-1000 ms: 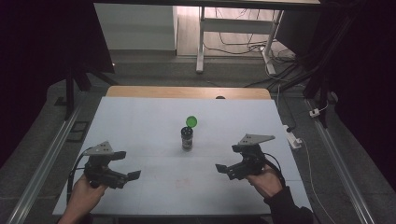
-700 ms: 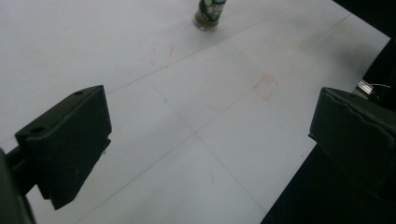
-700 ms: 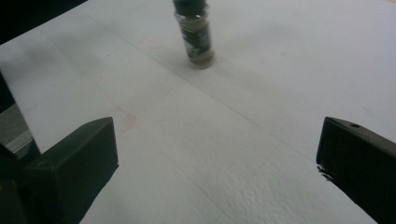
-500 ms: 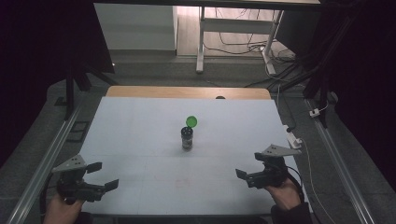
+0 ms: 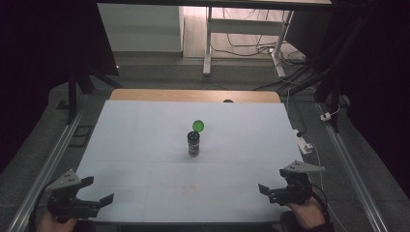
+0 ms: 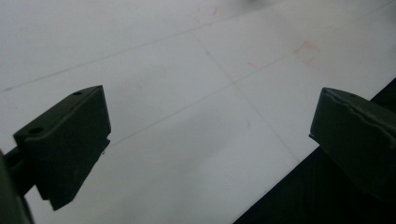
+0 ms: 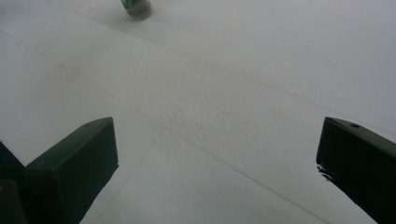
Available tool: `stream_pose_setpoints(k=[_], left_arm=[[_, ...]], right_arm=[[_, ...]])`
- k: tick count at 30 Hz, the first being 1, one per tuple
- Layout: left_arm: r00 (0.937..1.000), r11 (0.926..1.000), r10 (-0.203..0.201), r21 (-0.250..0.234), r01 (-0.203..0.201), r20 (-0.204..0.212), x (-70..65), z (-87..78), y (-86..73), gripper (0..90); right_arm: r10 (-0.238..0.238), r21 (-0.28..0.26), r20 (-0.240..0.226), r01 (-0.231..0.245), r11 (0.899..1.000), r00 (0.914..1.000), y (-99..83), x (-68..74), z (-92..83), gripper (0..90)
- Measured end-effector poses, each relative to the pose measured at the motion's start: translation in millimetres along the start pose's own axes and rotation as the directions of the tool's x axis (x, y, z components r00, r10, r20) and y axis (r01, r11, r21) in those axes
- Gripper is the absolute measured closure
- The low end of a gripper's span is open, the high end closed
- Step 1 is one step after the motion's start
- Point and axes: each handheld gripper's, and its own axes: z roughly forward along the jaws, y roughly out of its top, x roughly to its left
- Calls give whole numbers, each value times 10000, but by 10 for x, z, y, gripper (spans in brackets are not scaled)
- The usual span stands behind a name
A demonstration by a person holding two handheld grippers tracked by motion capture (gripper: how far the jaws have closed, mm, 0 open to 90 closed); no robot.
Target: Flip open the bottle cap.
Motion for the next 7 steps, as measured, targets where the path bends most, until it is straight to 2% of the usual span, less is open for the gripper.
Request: stream_pose_setpoints(k=[2, 7], left_arm=[[10000, 10000, -12, -58, 12, -56, -7, -11, -6, 0], [9999, 10000, -92, 16, 92, -70, 1, -8, -6, 0]], right_arm=[[-4, 294, 86, 1, 9996, 10000, -25, 4, 5, 0], [-24, 296, 172, 19, 9996, 9998, -36, 9, -4, 0]])
